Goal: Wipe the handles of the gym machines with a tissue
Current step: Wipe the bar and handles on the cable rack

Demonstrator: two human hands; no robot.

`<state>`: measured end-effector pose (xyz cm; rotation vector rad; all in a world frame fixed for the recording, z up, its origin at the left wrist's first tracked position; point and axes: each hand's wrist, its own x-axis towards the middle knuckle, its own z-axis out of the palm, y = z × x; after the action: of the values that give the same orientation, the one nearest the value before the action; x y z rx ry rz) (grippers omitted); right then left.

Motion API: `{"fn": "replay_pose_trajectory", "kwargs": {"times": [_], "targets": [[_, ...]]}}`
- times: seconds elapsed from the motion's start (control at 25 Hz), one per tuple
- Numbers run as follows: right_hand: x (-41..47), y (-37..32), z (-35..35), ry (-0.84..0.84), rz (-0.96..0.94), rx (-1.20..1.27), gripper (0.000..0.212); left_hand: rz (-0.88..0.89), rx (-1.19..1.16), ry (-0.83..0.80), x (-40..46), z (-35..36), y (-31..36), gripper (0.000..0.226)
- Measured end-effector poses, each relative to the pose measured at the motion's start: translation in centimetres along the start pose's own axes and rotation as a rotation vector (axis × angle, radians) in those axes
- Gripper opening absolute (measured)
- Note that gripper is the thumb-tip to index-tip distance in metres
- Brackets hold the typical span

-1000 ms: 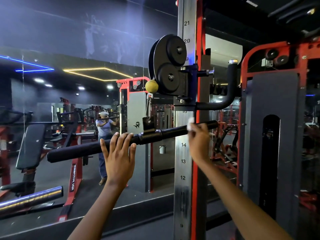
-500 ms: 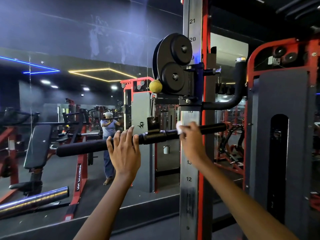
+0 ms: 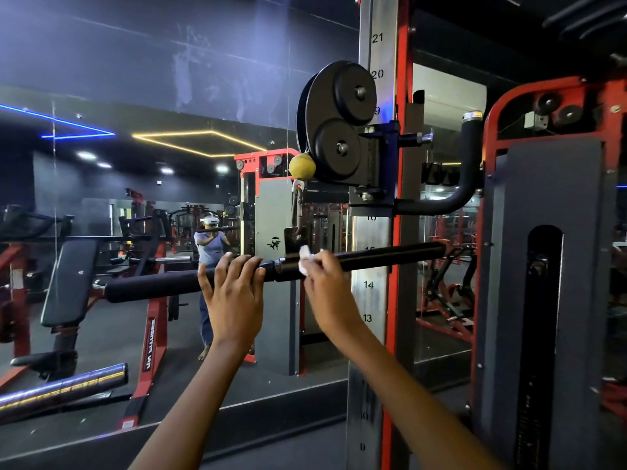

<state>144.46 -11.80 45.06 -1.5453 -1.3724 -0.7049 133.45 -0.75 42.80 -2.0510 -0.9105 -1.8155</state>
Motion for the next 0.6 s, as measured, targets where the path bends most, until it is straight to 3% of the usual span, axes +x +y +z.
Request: {"fn": "replay_pose_trajectory", "kwargs": {"times": [0.12, 0.28, 0.36, 0.4, 0.48, 0.52, 0.6], "targets": [[0.6, 3.7, -2.9, 0.142, 0.014, -0.013, 0.025, 0.006, -0.023, -0.033, 0.1, 0.0, -0.4, 0.043], [1.8, 8.7, -8.8, 0.45, 0.44, 0.023, 0.016, 0.006, -0.046, -0.046, 0.1, 0.2, -0.3, 0.043], [2.1, 7.3, -7.4, 0.386, 0.452, 0.011, 0.018, 0.004, -0.046, -0.034, 0.0, 0.2, -0.1, 0.042], [1.9, 5.4, -5.7, 0.274, 0.402, 0.058, 0.021, 0.003, -0.044, -0.027, 0.0, 0.2, 0.0, 0.041], [0.9, 2.1, -2.2, 0.042, 0.172, 0.102, 0.025, 0.0, -0.045, -0.026, 0.0, 0.2, -0.1, 0.041], [0.4, 1.7, -1.4, -0.002, 0.046, 0.063, 0.028, -0.001, -0.045, -0.031, 0.0, 0.1, -0.2, 0.041], [0.7, 3.0, -2.8, 0.077, 0.015, -0.007, 0.026, 0.008, -0.048, -0.055, 0.0, 0.0, -0.5, 0.043]]}}
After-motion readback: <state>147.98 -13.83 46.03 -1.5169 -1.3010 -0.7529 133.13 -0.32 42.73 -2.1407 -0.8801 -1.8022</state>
